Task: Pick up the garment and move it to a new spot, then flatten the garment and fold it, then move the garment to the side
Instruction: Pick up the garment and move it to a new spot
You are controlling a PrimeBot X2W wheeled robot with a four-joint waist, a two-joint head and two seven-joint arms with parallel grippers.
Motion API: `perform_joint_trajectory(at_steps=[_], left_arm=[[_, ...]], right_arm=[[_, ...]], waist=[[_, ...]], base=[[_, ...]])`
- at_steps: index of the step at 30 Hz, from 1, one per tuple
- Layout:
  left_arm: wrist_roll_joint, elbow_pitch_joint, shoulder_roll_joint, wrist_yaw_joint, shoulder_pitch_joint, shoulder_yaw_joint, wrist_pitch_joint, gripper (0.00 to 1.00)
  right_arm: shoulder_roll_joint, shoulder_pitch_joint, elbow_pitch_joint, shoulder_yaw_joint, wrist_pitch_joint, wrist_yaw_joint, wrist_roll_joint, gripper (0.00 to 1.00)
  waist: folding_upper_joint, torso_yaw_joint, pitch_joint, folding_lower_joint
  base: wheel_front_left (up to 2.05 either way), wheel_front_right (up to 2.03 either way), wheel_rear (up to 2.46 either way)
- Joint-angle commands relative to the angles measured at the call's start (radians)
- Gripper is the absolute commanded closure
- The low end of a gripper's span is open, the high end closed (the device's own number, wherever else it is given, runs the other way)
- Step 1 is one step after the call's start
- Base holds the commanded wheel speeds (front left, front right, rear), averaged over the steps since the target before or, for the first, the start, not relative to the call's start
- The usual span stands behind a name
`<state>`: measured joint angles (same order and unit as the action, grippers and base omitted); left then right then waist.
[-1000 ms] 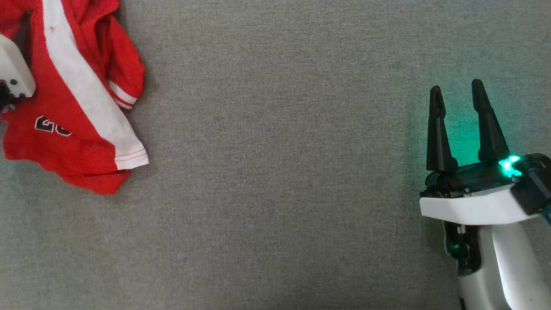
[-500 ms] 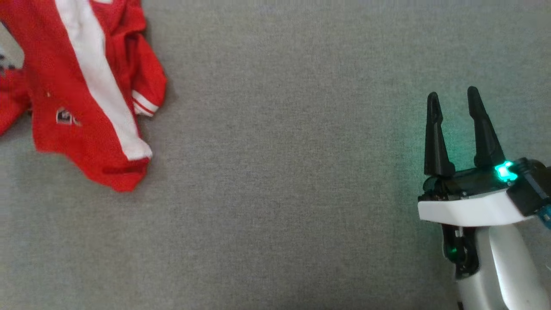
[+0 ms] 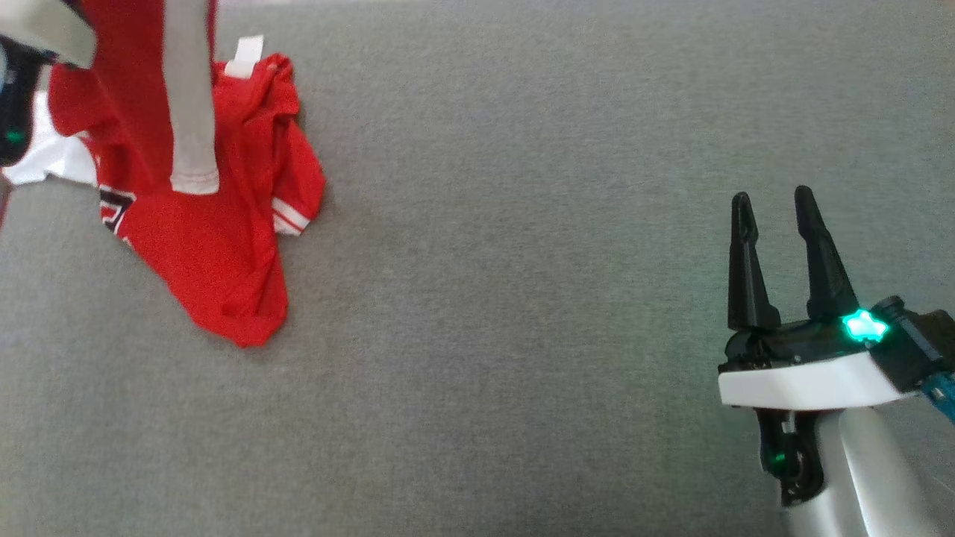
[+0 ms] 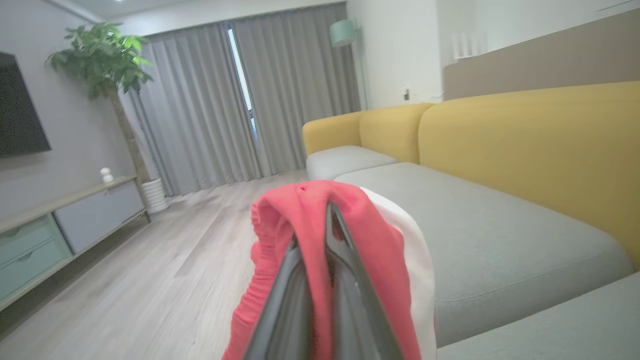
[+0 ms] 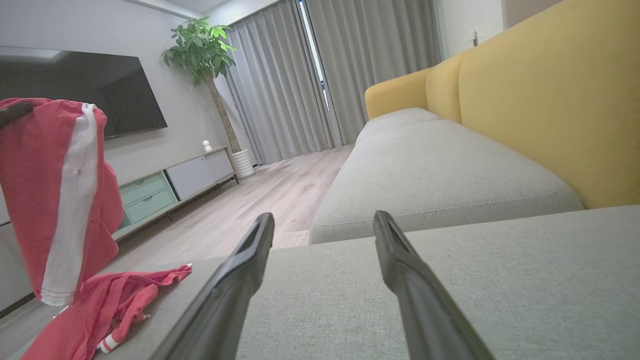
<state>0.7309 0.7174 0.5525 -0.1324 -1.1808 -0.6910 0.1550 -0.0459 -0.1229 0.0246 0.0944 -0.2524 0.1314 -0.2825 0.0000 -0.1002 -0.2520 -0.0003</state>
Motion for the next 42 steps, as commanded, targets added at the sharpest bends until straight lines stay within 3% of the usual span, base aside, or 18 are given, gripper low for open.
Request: perform_joint_trajectory(at_steps=[1, 7, 14, 21, 22, 23, 30, 36, 42], left_arm=[[0.006, -0.052, 0.039, 0.002, -0.032, 0.018, -0.008, 1.00], [0.018, -0.165, 0.000, 0.006, 0.016, -0.016, -0.040, 1.00], [0.044, -0.286, -0.101, 0.043, 0.087, -0.071, -0.094, 1.00], [0.043, -0.283, -0.201, 0.098, 0.090, -0.103, -0.112, 1.00], [0.039, -0.249, -0.224, 0.110, 0.081, -0.109, -0.113, 0.54], [0.029, -0.227, -0.230, 0.115, 0.073, -0.113, -0.106, 0.00], [-0.005, -0.066, -0.240, 0.118, 0.035, -0.103, 0.001, 0.00], [0.007, -0.015, -0.206, 0.093, 0.088, -0.070, 0.082, 0.00], [-0.019, -0.096, -0.160, 0.097, 0.231, -0.028, 0.106, 0.00]], right_arm=[[-0.004, -0.003, -0.029, 0.029, -0.009, -0.001, -0.009, 0.00], [-0.004, -0.002, -0.031, 0.033, -0.009, -0.001, -0.032, 0.00], [-0.004, -0.004, -0.041, 0.048, -0.009, -0.001, -0.061, 0.00], [-0.004, -0.029, -0.060, 0.070, -0.009, -0.001, -0.090, 0.00], [-0.004, -0.038, -0.065, 0.078, -0.009, -0.001, -0.099, 0.00], [-0.004, -0.042, -0.066, 0.082, -0.009, -0.001, -0.103, 0.00], [-0.004, -0.051, -0.077, 0.074, -0.009, -0.001, -0.116, 0.00], [-0.004, -0.035, -0.068, 0.042, -0.009, -0.001, -0.084, 0.00], [-0.004, -0.004, -0.052, 0.015, -0.009, -0.001, -0.040, 0.00]], waist=[[0.0000, 0.027, 0.025, 0.0003], [0.0000, 0.087, 0.059, 0.0003], [0.0000, 0.196, 0.069, 0.0003], [0.0000, 0.307, 0.011, 0.0003], [0.0000, 0.331, -0.009, 0.0003], [0.0000, 0.342, -0.019, 0.0003], [0.0000, 0.347, -0.048, 0.0003], [0.0000, 0.269, -0.016, 0.0003], [0.0000, 0.168, 0.037, 0.0003]], base=[[0.00, 0.00, 0.00], [0.00, 0.00, 0.00], [0.00, 0.00, 0.00], [0.00, 0.00, 0.00], [0.00, 0.00, 0.00], [0.00, 0.00, 0.00], [0.00, 0.00, 0.00], [0.00, 0.00, 0.00], [0.00, 0.00, 0.00]])
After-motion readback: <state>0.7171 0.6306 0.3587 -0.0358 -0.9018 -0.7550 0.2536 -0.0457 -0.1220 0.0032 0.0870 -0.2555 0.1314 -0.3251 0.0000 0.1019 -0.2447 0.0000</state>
